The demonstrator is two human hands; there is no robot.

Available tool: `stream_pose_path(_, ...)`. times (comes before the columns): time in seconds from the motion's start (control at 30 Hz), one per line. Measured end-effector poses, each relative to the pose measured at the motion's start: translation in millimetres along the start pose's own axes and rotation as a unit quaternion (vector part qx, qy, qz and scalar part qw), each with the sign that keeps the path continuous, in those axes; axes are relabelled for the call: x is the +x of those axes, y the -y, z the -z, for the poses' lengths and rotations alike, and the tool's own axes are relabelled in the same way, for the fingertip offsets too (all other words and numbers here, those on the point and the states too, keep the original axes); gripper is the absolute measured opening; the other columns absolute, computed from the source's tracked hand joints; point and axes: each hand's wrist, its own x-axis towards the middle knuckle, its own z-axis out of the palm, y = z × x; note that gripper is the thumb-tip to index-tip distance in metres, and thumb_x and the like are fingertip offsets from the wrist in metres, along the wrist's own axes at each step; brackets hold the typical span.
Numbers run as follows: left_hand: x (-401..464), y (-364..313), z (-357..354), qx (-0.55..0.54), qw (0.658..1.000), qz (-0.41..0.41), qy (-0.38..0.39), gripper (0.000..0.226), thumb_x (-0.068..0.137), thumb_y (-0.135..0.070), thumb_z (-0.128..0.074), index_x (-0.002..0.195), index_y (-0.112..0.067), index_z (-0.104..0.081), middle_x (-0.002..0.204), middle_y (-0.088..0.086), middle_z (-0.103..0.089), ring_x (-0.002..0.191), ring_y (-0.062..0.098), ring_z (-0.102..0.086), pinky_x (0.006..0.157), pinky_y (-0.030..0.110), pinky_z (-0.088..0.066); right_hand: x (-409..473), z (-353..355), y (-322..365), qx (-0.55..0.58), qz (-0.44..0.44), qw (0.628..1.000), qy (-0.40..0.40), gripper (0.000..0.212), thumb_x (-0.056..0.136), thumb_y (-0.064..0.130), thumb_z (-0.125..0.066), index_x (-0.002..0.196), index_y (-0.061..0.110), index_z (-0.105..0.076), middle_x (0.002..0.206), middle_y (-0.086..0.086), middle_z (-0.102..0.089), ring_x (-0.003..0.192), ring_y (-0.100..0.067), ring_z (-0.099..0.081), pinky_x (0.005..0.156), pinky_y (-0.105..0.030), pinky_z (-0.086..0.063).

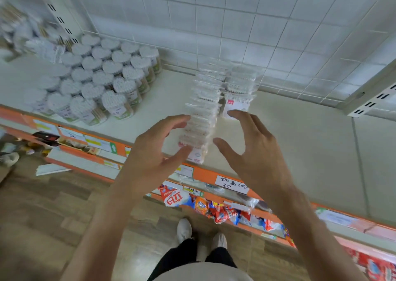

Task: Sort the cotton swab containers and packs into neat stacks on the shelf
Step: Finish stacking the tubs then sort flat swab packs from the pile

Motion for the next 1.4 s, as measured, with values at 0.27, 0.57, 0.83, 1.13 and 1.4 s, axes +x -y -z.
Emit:
stream_pose_path(0.27, -82.3, 36.5, 60.7, 0.038, 0.992, 0.072, -0.1, 0.053, 0.089, -0.034, -0.066, 0.14, -0.027, -0.053, 0.132, -0.014, -0.061, 0.126, 0.0, -0.054, 0.103, 0.034, -0.047, 5.9, -74.9, 75.1, 0.022, 0.149, 0.985, 0.084, 0.053, 0.097, 0.051, -0.049, 0.137, 0.018, -0.05, 0.137, 0.0, -0.054, 0.12, -0.022, -0.052, 0.097, -0.032, -0.043)
stream_pose_path(0.57, -203.2, 150.9, 178.9, 0.106, 0.965, 0.163, -0.177, 0.067, 0.09, -0.029, -0.071, 0.148, -0.037, -0.039, 0.135, -0.016, -0.055, 0.125, -0.001, -0.05, 0.093, 0.028, -0.052, 3.8, -221.0, 215.9, 0.003, 0.205, 0.96, 0.191, 0.06, 0.098, 0.058, -0.041, 0.144, 0.02, -0.043, 0.147, -0.002, -0.045, 0.138, -0.024, -0.041, 0.11, -0.046, -0.039)
stream_pose_path(0.83, -256.6, 255.4, 295.0, 0.148, 0.965, 0.186, -0.114, 0.082, 0.089, -0.041, -0.068, 0.155, -0.044, -0.021, 0.156, -0.006, -0.037, 0.147, 0.009, -0.03, 0.117, 0.038, -0.034, 2.9, -329.9, 349.1, -0.037, 0.189, 0.934, 0.301, 0.059, 0.103, 0.056, -0.033, 0.156, 0.042, -0.01, 0.167, 0.01, -0.002, 0.154, -0.017, -0.001, 0.122, -0.04, -0.012)
stream_pose_path(1.13, -242.1, 343.3, 373.8, 0.079, 0.97, 0.187, -0.134, 0.087, 0.09, -0.034, -0.073, 0.155, -0.047, -0.018, 0.16, -0.007, -0.032, 0.151, 0.009, -0.02, 0.119, 0.044, -0.032, 65.7, -411.8, 441.0, -0.043, 0.195, 0.923, 0.329, 0.062, 0.101, 0.062, -0.032, 0.156, 0.043, -0.012, 0.167, 0.016, 0.003, 0.154, -0.01, 0.003, 0.125, -0.045, -0.011)
stream_pose_path(1.4, -182.4, 436.4, 480.8, 0.085, 0.969, 0.208, -0.106, 0.082, 0.093, -0.037, -0.067, 0.152, -0.055, -0.013, 0.165, -0.012, -0.018, 0.152, 0.004, -0.009, 0.123, 0.035, -0.023, 170.9, -510.3, 515.1, -0.018, 0.192, 0.923, 0.332, 0.063, 0.099, 0.06, -0.035, 0.156, 0.036, -0.021, 0.167, 0.011, -0.006, 0.154, -0.01, 0.0, 0.123, -0.047, -0.021)
